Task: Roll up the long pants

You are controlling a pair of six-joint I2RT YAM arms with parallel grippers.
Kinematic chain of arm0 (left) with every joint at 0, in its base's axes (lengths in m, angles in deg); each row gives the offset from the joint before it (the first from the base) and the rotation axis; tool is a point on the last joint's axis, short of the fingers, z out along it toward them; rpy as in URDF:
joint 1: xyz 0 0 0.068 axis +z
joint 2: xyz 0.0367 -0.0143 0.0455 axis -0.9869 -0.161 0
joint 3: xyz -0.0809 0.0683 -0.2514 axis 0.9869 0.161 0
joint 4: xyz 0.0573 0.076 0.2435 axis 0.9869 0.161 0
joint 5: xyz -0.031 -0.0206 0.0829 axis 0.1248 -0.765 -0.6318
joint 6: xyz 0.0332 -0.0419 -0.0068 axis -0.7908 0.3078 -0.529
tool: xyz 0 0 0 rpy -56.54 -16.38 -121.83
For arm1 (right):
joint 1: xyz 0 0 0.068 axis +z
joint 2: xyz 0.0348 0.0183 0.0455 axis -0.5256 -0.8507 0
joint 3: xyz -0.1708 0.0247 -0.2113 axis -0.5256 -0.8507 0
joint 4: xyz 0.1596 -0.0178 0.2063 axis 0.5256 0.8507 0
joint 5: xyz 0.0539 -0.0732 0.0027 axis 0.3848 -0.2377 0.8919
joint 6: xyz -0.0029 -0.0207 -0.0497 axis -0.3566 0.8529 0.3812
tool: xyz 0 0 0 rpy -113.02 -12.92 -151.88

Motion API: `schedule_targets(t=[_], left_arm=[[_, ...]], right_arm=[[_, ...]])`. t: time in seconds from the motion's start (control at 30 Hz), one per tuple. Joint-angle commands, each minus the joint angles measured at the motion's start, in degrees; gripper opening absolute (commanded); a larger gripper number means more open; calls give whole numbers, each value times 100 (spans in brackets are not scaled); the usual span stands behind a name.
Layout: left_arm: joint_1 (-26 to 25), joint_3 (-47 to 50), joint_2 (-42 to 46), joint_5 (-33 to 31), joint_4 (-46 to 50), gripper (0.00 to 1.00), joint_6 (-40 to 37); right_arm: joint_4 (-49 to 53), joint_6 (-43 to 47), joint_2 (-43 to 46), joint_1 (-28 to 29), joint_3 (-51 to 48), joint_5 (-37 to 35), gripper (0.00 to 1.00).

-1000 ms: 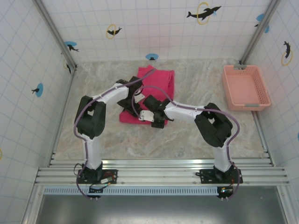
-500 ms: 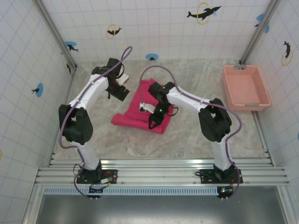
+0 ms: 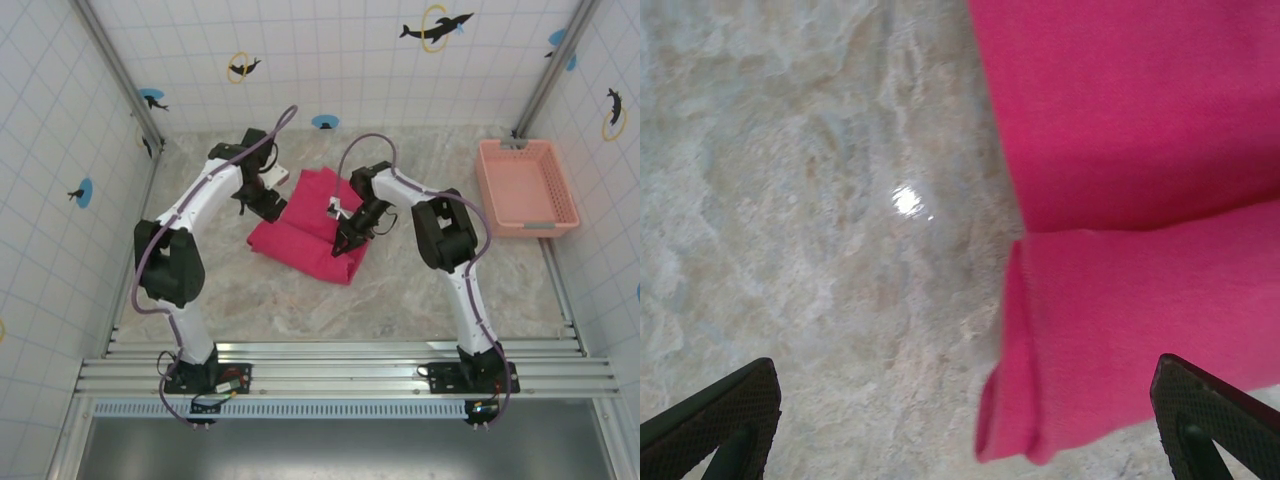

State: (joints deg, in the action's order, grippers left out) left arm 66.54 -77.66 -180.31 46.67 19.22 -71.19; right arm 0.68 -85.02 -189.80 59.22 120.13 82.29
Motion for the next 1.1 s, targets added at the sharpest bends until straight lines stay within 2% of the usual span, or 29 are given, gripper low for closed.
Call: schedule_targets(t=[0.0,0.17,0.27,0.43,0.5,0.53,0.67,0.8,0.93,1.07], left_arm=[[-240,-178,-259,329,136,97,16],[-263,124,-745,513,-72,98,395],[-259,217,-1056,411,-81,97,486],[-251,101,-1537,341,-61,97,516],[-254,-5,-1683,361,-51,97,518],[-254,-80,-1761,380,-27,97,507],[-252,-331,-1954,376,80,98,453],[-234,-430,-2018,359,134,97,393],[-203,-424,-2024,363,160,97,316],[-184,-424,-2035,355,228,97,225]], right_arm=[[-35,-166,-269,-26,363,-273,7],[11,-139,-313,-68,590,-626,8],[57,-77,-259,-74,729,-907,9],[100,61,-2,-71,849,-1368,15],[109,249,259,-46,862,-1864,25],[77,324,450,-8,818,-2341,31],[-435,600,1646,147,187,-3343,45],[-648,1054,2526,731,-619,-3970,53],[-1687,1421,3260,1923,-2014,-5047,70],[-2176,1538,3035,2604,-2379,-5661,74]])
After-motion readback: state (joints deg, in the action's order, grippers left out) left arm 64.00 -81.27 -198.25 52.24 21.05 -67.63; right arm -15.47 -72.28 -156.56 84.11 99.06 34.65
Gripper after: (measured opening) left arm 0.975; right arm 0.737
